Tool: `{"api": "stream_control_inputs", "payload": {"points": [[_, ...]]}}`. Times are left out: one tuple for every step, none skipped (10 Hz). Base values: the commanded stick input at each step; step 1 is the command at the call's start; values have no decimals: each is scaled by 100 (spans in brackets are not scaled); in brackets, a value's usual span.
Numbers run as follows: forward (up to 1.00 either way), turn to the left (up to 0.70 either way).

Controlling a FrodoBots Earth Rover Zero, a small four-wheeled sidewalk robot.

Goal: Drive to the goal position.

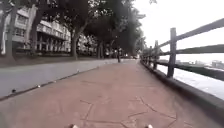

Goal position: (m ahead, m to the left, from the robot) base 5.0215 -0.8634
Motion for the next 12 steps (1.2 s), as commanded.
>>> {"api": "stream_control_inputs", "payload": {"points": [[85,0],[85,0],[85,0],[85,0],[85,0],[85,-7],[85,-25],[85,-34],[85,-26],[85,0],[85,0],[85,0]]}}
